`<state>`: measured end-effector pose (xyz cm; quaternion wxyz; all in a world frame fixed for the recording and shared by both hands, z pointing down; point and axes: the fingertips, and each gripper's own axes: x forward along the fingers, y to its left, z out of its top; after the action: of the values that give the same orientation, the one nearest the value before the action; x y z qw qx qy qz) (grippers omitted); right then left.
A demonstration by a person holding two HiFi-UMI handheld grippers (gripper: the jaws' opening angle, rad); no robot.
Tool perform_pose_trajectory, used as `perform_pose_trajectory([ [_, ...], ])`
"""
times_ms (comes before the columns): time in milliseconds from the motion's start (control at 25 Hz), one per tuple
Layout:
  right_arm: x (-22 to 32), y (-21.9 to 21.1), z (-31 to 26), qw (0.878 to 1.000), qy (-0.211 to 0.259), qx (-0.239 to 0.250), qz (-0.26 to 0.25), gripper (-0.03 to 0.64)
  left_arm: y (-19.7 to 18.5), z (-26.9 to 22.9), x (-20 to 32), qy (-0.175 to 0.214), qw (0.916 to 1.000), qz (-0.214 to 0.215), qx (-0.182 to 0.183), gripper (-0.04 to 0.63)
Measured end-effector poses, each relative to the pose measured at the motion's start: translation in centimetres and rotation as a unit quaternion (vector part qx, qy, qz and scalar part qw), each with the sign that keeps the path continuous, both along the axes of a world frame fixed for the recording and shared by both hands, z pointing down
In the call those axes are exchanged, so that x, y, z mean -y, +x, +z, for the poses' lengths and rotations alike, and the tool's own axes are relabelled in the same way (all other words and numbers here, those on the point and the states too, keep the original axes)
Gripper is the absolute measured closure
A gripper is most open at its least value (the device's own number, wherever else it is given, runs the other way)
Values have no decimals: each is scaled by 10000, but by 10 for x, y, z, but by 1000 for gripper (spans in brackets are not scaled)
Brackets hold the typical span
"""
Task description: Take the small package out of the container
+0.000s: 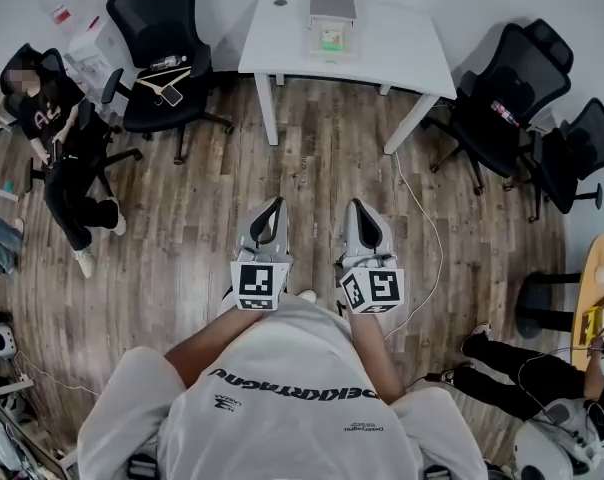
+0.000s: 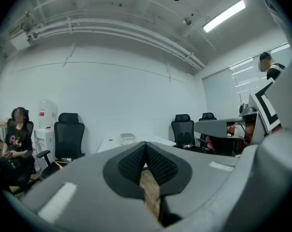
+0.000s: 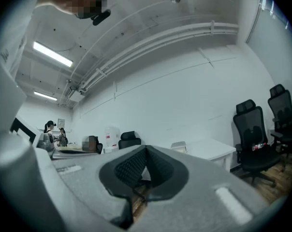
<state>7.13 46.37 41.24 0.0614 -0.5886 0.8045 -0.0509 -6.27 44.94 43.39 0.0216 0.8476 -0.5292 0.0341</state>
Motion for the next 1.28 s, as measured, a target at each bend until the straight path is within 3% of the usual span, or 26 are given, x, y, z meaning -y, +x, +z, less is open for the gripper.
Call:
perform_pose_trajectory([
  [600,120,-4,17,9995,-210,-171,-179,620,0,25,117,-213,9997,-48,-54,597],
  [1280,319,3,9,9993,-355,-73,2,620,9,16,324,-273,9995,154,-20,597],
])
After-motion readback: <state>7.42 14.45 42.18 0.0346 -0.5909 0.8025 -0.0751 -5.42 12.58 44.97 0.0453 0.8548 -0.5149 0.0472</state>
